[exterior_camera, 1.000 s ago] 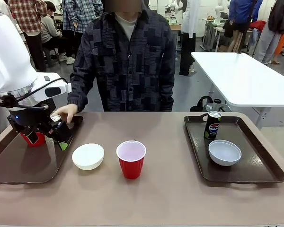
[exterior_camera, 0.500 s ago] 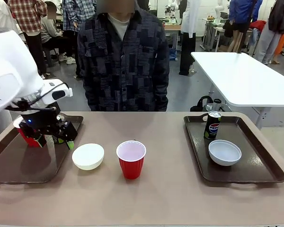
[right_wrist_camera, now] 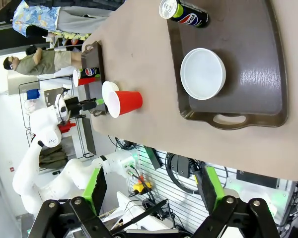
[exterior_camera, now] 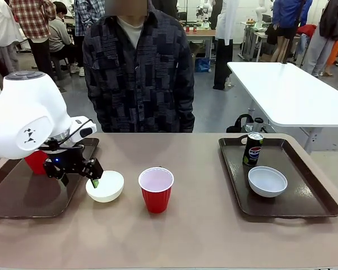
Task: Prepare tableware on both trays.
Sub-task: Pick up a Picnic Bowl from the table and place it on a Handle tray.
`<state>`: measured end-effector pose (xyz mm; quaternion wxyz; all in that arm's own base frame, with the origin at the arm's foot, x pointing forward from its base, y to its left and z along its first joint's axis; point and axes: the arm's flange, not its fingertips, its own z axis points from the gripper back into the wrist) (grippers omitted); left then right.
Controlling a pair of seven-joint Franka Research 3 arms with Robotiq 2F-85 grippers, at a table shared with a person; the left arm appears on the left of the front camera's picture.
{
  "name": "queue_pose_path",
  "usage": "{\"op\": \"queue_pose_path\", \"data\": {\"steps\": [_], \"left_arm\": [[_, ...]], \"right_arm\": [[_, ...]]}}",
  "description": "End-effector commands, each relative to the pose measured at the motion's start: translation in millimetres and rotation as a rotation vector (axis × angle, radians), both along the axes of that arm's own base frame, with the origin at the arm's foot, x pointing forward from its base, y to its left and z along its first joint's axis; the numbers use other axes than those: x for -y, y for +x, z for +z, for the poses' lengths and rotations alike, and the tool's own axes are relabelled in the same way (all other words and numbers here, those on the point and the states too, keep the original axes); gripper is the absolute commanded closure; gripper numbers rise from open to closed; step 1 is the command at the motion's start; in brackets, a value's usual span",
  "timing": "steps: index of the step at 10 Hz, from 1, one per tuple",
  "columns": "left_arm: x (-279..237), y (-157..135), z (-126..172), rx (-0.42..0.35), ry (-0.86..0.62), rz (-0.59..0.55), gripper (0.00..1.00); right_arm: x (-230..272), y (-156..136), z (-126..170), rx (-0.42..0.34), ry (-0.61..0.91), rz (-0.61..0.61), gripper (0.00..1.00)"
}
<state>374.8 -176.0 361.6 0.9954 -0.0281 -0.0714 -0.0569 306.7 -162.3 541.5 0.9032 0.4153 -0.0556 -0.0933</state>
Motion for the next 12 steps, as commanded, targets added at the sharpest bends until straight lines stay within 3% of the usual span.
{"op": "queue_pose_path", "data": {"steps": [1,3,4,12], "left_arm": [[13,8,0,0.047,0.029,0.032,0.00],[16,16,-9,0.061,0.035,0.040,0.00],[18,20,-14,0.062,0.034,0.046,0.05],[20,24,-24,0.038,0.011,0.041,0.81]], "right_arm": [[0,0,1,0.007,0.012,0.003,0.00],[0,0,1,0.007,0.012,0.003,0.00],[0,0,1,0.007,0.012,0.003,0.00],[0,0,1,0.007,0.012,0.003,0.00]]}}
